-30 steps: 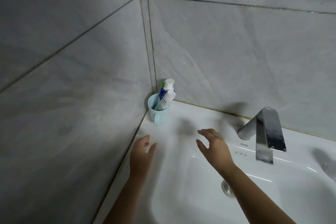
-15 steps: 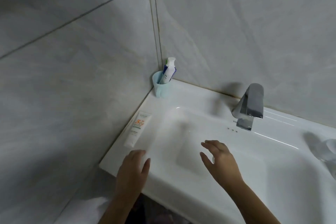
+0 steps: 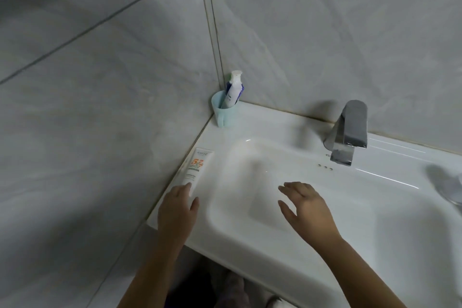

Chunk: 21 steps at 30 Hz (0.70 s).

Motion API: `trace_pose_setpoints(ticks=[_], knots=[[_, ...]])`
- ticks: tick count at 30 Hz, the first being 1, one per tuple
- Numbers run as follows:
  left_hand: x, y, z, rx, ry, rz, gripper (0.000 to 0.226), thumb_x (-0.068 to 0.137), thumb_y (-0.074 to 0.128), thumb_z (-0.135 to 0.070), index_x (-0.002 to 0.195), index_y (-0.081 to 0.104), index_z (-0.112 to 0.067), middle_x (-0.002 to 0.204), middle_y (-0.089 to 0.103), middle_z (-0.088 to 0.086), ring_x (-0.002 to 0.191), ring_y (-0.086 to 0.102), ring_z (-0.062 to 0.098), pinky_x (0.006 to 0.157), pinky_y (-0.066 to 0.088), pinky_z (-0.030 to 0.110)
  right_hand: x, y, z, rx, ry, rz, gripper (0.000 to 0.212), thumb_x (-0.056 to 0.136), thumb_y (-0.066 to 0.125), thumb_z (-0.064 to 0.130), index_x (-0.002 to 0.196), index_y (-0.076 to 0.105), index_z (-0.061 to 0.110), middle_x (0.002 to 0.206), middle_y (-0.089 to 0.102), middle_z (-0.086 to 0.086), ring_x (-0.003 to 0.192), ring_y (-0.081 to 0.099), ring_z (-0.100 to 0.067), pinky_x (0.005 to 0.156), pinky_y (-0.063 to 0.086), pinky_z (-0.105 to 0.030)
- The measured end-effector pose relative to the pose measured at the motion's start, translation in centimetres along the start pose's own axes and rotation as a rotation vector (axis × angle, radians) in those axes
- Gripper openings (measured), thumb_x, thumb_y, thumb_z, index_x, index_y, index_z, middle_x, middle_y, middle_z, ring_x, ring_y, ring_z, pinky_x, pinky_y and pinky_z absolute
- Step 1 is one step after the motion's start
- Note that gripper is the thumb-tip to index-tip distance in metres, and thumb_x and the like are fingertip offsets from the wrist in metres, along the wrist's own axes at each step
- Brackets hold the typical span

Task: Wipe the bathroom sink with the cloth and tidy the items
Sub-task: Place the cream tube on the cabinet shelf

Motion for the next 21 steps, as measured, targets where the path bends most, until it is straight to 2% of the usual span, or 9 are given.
trace_pose_setpoints(ticks=[2, 3, 5, 7, 10, 16, 21], knots=[[2.5, 1.1, 0.5, 0.042, 0.037, 0.061, 0.035, 0.067, 0.062, -0.02, 0.093, 0.067, 0.003, 0.082, 0.065, 0.02, 0.068, 0.063, 0.037, 0.055, 0.053, 0.039, 1.3, 0.6, 0.7, -0.023, -0.023, -0.004, 0.033, 0.068, 0.079, 0.012, 0.099, 0.07, 0.009, 0.097, 0.069, -0.009, 0.085, 0.066, -0.03, 0.069, 0.056, -0.04], [3.7, 1.6, 0.8, 0.036, 0.036, 0.091, 0.035, 0.069, 0.063, -0.02, 0.094, 0.067, 0.002, 0.084, 0.065, 0.021, 0.07, 0.063, 0.038, 0.056, 0.052, 0.04, 2.1, 0.9, 1.1, -0.026, -0.021, -0.007, 0.033, 0.067, 0.08, 0.012, 0.099, 0.07, 0.009, 0.097, 0.069, -0.009, 0.084, 0.066, -0.031, 0.069, 0.056, -0.04], [6.0, 2.7, 1.5, -0.015, -0.002, 0.132, 0.039, 0.078, 0.066, -0.021, 0.11, 0.063, 0.001, 0.1, 0.063, 0.021, 0.087, 0.061, 0.04, 0.07, 0.05, 0.041, 3.5, 1.4, 1.5, -0.027, -0.002, -0.017, 0.033, 0.068, 0.079, 0.012, 0.099, 0.069, 0.009, 0.097, 0.069, -0.009, 0.084, 0.066, -0.031, 0.068, 0.056, -0.039], [7.7, 4.2, 2.2, -0.018, -0.073, 0.223, 0.056, 0.08, 0.068, -0.029, 0.129, 0.052, -0.006, 0.12, 0.056, 0.018, 0.105, 0.055, 0.035, 0.083, 0.045, 0.038, 4.8, 1.9, 1.7, -0.018, 0.034, -0.019, 0.032, 0.07, 0.077, 0.012, 0.101, 0.069, 0.009, 0.098, 0.068, -0.009, 0.085, 0.065, -0.031, 0.069, 0.056, -0.039], [8.9, 5.5, 3.0, 0.005, -0.144, 0.286, 0.065, 0.078, 0.068, -0.03, 0.135, 0.043, -0.012, 0.122, 0.053, 0.015, 0.108, 0.053, 0.032, 0.085, 0.043, 0.034, 6.2, 2.4, 2.1, -0.013, 0.056, -0.017, 0.029, 0.074, 0.07, 0.016, 0.102, 0.068, 0.009, 0.097, 0.067, -0.008, 0.085, 0.064, -0.031, 0.07, 0.055, -0.038], [9.4, 6.0, 3.3, -0.164, -0.181, 0.253, 0.059, 0.074, 0.069, -0.013, 0.13, 0.05, -0.007, 0.116, 0.059, 0.019, 0.104, 0.055, 0.034, 0.084, 0.044, 0.036, 7.5, 1.5, 2.6, -0.038, 0.077, 0.001, 0.03, 0.075, 0.059, 0.023, 0.101, 0.068, 0.01, 0.096, 0.068, -0.006, 0.084, 0.065, -0.028, 0.07, 0.053, -0.033], [8.3, 3.0, 1.2, -0.431, -0.175, 0.075, 0.051, 0.069, 0.068, -0.006, 0.12, 0.06, -0.01, 0.109, 0.064, 0.012, 0.098, 0.061, 0.031, 0.08, 0.047, 0.033, 8.5, -1.6, 2.9, -0.034, 0.043, -0.053, 0.029, 0.076, 0.064, 0.02, 0.103, 0.068, 0.012, 0.098, 0.067, -0.004, 0.087, 0.065, -0.026, 0.071, 0.051, -0.03]])
Point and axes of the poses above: each hand's wrist, its own x-axis towards the middle knuckle, its own y-axis out of the palm, z = x × y, the point moved 7 cm from there along x, towards the middle knuckle
